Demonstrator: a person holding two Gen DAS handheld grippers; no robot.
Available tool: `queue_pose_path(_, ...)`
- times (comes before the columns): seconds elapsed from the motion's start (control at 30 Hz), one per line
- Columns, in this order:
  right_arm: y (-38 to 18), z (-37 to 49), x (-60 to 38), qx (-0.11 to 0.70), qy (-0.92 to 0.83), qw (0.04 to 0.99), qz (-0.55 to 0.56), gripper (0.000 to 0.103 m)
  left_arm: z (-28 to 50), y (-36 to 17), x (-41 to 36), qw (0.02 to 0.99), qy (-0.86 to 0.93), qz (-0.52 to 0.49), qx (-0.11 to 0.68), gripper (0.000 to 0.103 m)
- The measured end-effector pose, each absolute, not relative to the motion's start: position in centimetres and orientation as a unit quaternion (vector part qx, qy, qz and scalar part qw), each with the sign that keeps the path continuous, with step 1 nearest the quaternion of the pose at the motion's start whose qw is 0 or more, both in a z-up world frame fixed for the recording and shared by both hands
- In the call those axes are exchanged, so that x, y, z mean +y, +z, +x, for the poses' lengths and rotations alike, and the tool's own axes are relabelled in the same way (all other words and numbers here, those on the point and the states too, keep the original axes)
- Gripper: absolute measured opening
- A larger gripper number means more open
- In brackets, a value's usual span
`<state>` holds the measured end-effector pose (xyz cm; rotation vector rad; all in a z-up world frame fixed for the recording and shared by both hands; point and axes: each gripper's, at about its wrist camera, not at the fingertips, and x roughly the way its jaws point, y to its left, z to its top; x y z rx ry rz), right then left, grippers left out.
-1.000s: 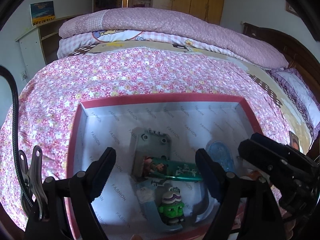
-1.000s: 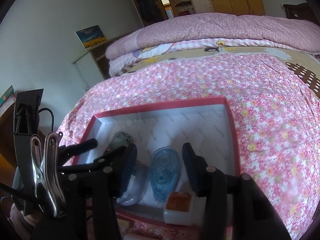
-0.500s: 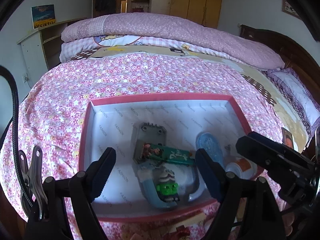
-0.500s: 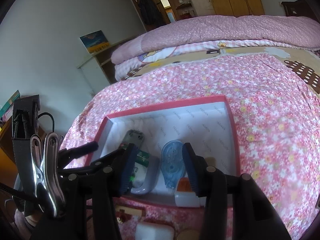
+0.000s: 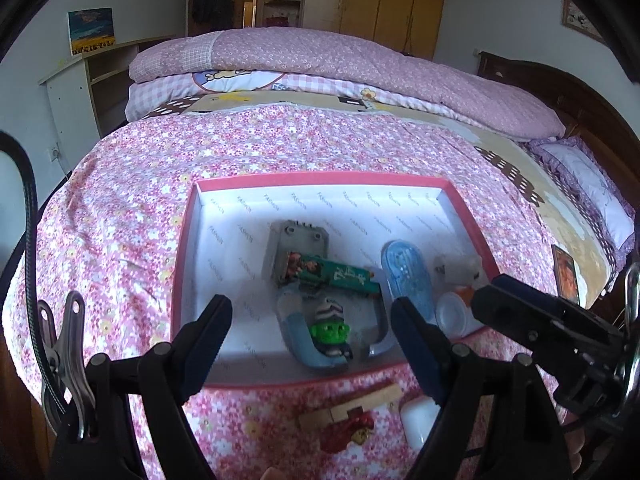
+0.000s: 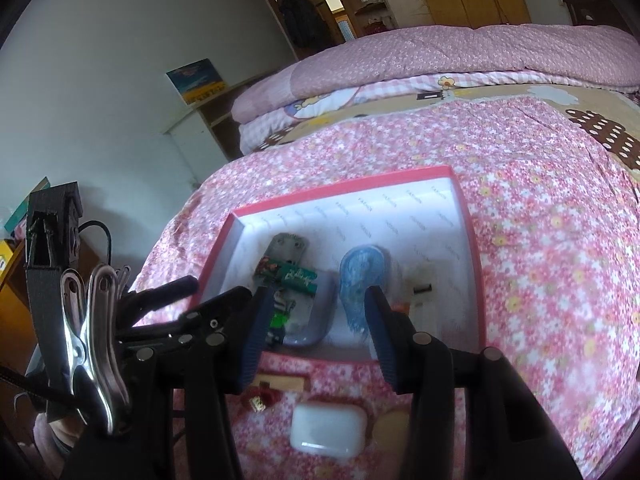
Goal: Organize rigid objects
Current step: 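Withdraw both open tools from the tray toward the white case and red items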
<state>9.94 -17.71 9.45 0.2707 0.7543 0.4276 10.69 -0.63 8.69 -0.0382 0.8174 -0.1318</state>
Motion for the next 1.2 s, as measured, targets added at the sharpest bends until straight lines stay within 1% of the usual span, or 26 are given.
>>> queue_pose_path(0.7,8.1,5.0,-18.7,0.376,0.197,0.896,0.129,0.049,5.7,8.8,-0.2,0.914,-0.066,-0.027,0.399,0.085)
queue_pose_path(1.2,5.7,2.9,-19.6,0.397,0.172,0.897,0.092,0.049,4.0,5.0,-1.2,0.896,-0.061,-0.025,0.439,0.084)
